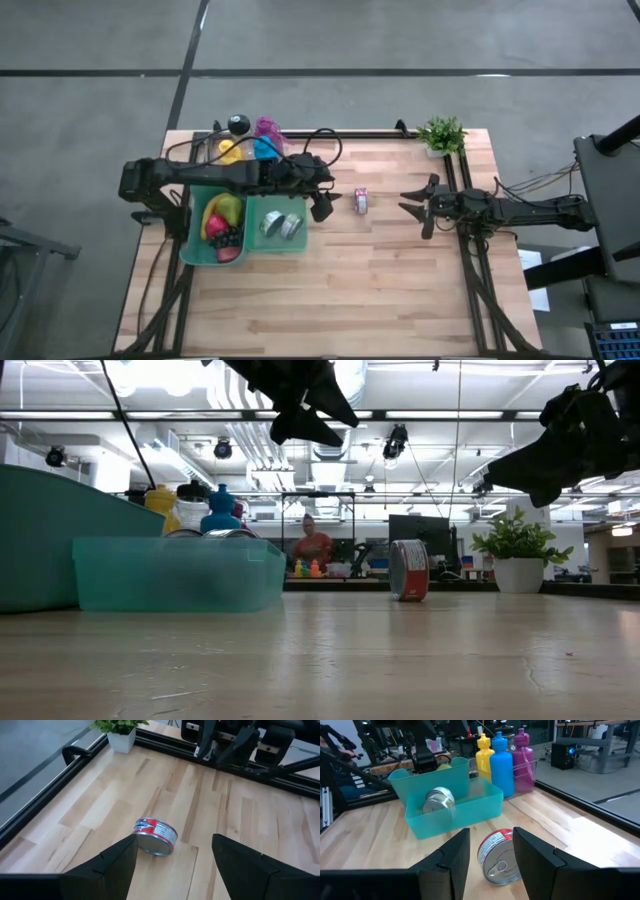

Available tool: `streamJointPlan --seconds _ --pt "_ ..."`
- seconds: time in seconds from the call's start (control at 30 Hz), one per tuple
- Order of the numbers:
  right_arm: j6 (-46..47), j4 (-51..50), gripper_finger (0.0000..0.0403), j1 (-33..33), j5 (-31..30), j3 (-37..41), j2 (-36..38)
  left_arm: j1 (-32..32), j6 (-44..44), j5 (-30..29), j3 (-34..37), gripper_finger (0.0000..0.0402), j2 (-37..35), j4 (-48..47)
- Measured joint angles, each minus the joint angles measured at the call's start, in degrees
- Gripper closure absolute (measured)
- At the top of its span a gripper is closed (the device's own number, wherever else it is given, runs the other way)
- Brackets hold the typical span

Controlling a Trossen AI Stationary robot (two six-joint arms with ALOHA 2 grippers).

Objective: Pick & Place Food Item
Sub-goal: Put the red tuna can into the light green bin

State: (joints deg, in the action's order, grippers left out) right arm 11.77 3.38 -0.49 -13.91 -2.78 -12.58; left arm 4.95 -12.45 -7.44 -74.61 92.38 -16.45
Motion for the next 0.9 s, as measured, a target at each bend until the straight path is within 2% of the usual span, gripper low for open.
streamJointPlan --seconds 0.2,0.37,0.57,0.67,0.9 --pt "0.00 0.00 0.0256 0.00 0.00 -0.01 0.00 -0.08 -0.78 0.00 -0.49 0.0137 0.00 1.13" --pt "0.01 0.00 0.0256 0.00 0.00 -0.01 0.00 -1.86 -1.92 0.00 -5.25 0.0137 0.74 1.13" --pt "0.01 -0.04 0.0256 -0.02 -0.01 0.00 -0.03 -2.97 -9.66 -1.44 -10.70 0.0138 1.60 -6.35" --pt "0.00 -0.13 0.0256 -0.02 0.08 0.01 -0.20 -2.97 -12.77 -4.89 -11.79 0.0138 3.27 -5.44" --pt "0.02 -0.04 0.0256 0.00 0.46 0.01 -0.47 -3.15 -14.31 -4.35 -17.88 0.0138 10.65 -7.45"
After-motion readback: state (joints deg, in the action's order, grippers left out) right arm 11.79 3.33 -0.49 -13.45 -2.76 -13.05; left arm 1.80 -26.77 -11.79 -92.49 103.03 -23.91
